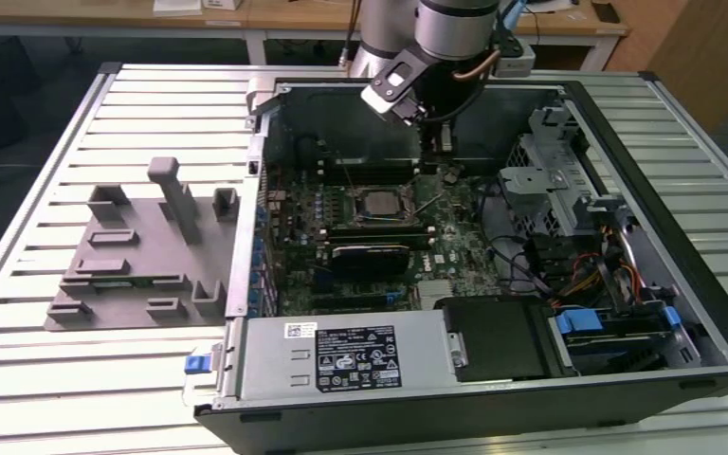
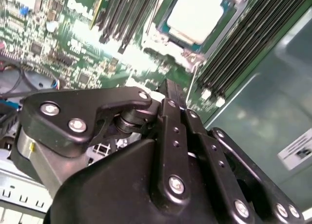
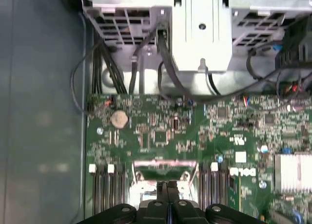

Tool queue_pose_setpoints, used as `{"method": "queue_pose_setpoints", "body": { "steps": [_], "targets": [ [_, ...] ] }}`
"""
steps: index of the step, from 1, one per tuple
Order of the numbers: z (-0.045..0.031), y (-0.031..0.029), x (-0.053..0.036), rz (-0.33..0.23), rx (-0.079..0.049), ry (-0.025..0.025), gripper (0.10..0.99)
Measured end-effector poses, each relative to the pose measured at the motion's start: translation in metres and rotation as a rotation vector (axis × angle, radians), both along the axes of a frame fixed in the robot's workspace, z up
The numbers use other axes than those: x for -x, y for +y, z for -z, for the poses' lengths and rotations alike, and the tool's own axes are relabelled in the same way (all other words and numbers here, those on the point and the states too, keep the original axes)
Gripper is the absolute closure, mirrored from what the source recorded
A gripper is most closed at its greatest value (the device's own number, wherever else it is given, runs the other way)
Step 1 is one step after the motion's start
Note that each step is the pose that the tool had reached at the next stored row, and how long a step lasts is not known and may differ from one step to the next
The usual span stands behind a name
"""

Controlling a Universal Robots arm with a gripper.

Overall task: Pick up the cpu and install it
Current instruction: 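Close the cpu cover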

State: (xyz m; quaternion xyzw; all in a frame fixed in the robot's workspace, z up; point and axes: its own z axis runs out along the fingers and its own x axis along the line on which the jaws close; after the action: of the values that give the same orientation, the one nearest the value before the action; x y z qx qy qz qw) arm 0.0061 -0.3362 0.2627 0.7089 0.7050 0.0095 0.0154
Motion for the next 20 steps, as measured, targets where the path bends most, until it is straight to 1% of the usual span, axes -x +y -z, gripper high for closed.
{"method": "queue_pose_setpoints", "body": {
  "steps": [11, 14, 20],
  "targets": [
    [0.0001, 0.0001, -0.0303, 0.0, 0.0, 0.0001, 0.98],
    [0.0012, 0.0001, -0.0341, 0.0, 0.0, 0.0001, 0.98],
    [0.0113, 0.0001, -0.0369, -0.001, 0.0, 0.0001, 0.98]
  ]
}}
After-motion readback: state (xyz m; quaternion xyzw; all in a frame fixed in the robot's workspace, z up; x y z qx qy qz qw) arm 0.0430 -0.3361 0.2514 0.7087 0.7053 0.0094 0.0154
